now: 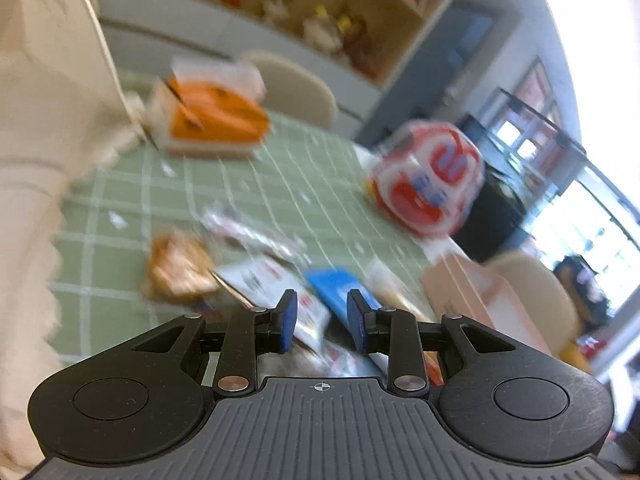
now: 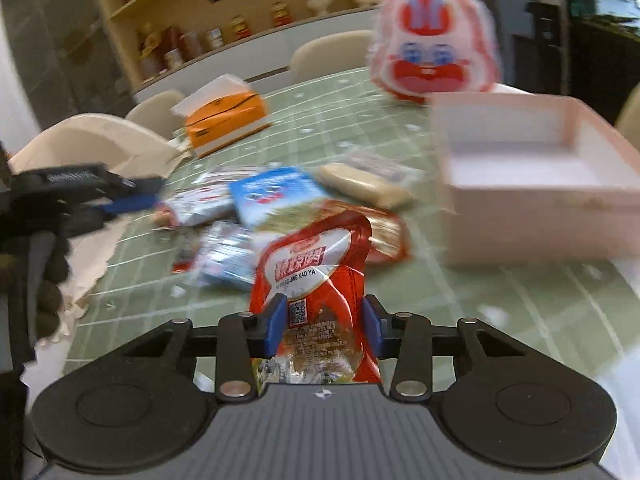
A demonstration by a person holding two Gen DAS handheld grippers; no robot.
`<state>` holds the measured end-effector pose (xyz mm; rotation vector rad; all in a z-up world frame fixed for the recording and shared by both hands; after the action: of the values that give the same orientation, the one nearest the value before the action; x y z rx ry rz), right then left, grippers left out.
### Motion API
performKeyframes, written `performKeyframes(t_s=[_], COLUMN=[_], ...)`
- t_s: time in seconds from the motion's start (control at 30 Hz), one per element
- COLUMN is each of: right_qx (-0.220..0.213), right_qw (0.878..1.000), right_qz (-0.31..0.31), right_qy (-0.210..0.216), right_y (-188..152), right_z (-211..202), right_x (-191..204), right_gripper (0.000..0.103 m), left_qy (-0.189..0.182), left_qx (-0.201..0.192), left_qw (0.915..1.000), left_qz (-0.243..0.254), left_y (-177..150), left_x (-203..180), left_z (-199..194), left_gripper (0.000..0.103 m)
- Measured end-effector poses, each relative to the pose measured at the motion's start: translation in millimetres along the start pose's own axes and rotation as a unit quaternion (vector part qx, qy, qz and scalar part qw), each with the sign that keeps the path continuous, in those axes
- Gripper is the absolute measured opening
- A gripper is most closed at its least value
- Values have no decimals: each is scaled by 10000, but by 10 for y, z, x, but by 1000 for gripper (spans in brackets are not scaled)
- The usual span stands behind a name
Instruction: Organize snacks
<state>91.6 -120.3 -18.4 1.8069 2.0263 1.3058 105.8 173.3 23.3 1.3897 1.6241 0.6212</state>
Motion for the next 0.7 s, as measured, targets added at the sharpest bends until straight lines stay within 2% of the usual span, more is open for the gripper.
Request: performKeyframes(t_s=[0.03, 0.07, 0.13, 0.17, 0.23, 0.3, 0.43, 0.57, 0.7], right_qx=[-75, -119, -210, -258, -464, -625, -881, -990, -949], right_qw=[9999, 9998, 9995, 9992, 9980, 9967, 9946, 9935, 9932], right_qz=[14, 31, 138, 178, 234, 250, 257, 376, 551], right_qy=[-108, -145, -197, -246, -362, -446, -477, -421, -394], right_y=[-28, -53, -88, -96, -89, -81, -112, -149, -159], right_z=[-56, -108, -191, -217, -245, -274, -289, -287, -279], right_x=[-87, -164, -305, -372, -492, -562, -598, -639, -700], right_gripper=[40, 40, 43, 44, 53, 58, 61, 65, 68], left_qy=[62, -54, -508, -683, -793, -664, -315, -275, -229], left_qx=[24, 184, 526, 636, 783, 915, 1276, 1222, 1163], left_qw=[10000, 9997, 9969, 9946, 9892, 9860, 9850, 9866, 9850], left_qz=[74, 121, 277, 455, 955, 1228, 1120, 1049, 1256], left_y=[1, -23, -91, -131, -205, -257, -297, -283, -293], left_x=[-13, -56, -207, -307, -516, -606, -519, -453, -511], left_z=[-8, 14, 83, 112, 207, 342, 720, 832, 884], left_gripper=[32, 32, 32, 32, 32, 32, 31, 31, 31])
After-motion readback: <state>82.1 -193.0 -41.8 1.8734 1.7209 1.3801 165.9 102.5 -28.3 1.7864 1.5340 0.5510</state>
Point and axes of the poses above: each gripper's, at about its wrist camera, not at the fingertips, and z roughly the way its jaws point, x to its left, y to its top, the point moved 6 cm from there along z, roughly the way its jaws point, and after that the axes turned 13 degrees about z, right-handed, at the moved point
